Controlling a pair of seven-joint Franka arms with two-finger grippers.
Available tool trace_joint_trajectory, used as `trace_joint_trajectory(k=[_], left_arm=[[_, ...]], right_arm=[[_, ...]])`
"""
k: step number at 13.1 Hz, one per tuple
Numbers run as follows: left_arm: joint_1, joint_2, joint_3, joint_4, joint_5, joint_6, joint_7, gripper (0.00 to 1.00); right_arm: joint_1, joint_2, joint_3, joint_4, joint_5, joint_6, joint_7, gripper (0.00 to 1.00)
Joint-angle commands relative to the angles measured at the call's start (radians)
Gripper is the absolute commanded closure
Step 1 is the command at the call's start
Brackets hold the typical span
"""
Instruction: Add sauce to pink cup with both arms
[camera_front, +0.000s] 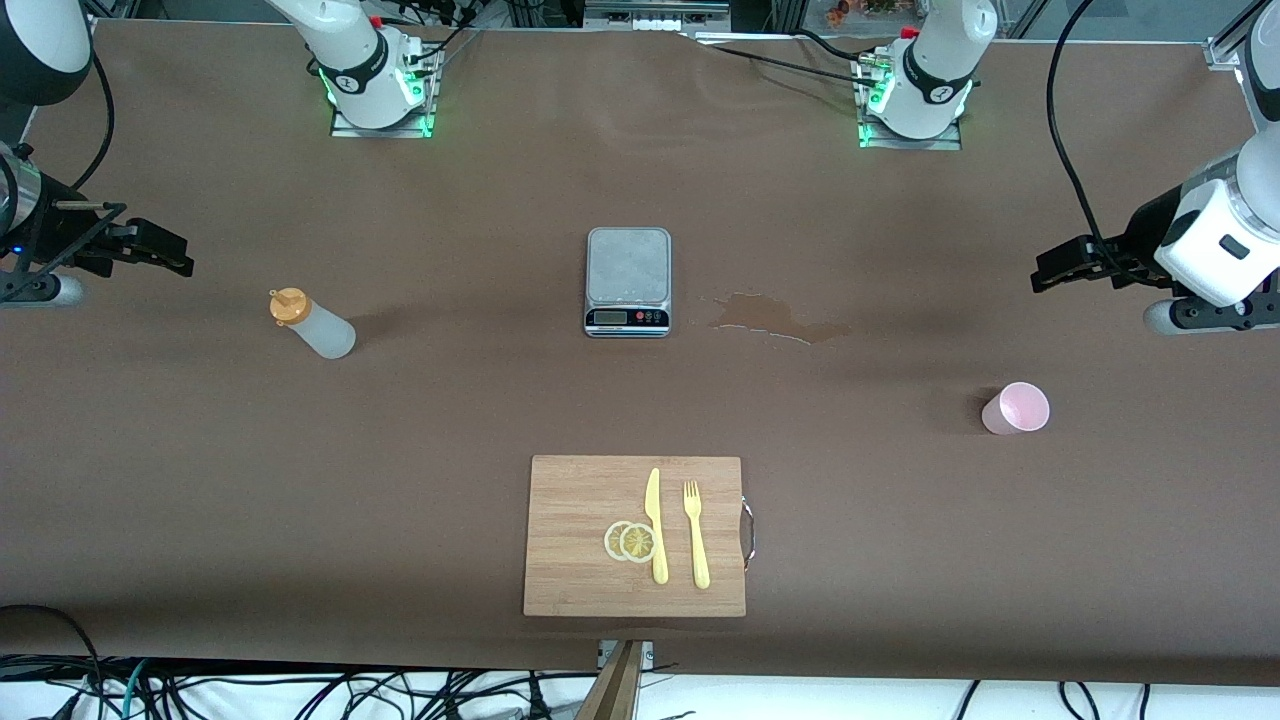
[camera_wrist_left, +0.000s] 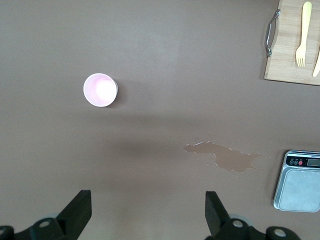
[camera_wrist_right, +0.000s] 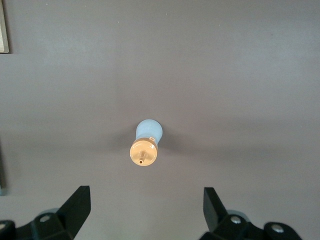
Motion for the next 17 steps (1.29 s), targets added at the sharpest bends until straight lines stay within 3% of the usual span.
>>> trace_joint_trajectory(k=[1,17], left_arm=[[0.000,0.012,-0.003,0.022,0.005,-0.002,-0.006,0.00],[0.001,0.024,-0.001,0.041,0.004,-0.005,-0.012,0.00]], right_arm=[[-0.001,0.000,0.003,0.014,0.014,-0.015,0.005,0.00],[-0.003,0.001,0.003,0.014,0.014,-0.023,0.003,0.00]])
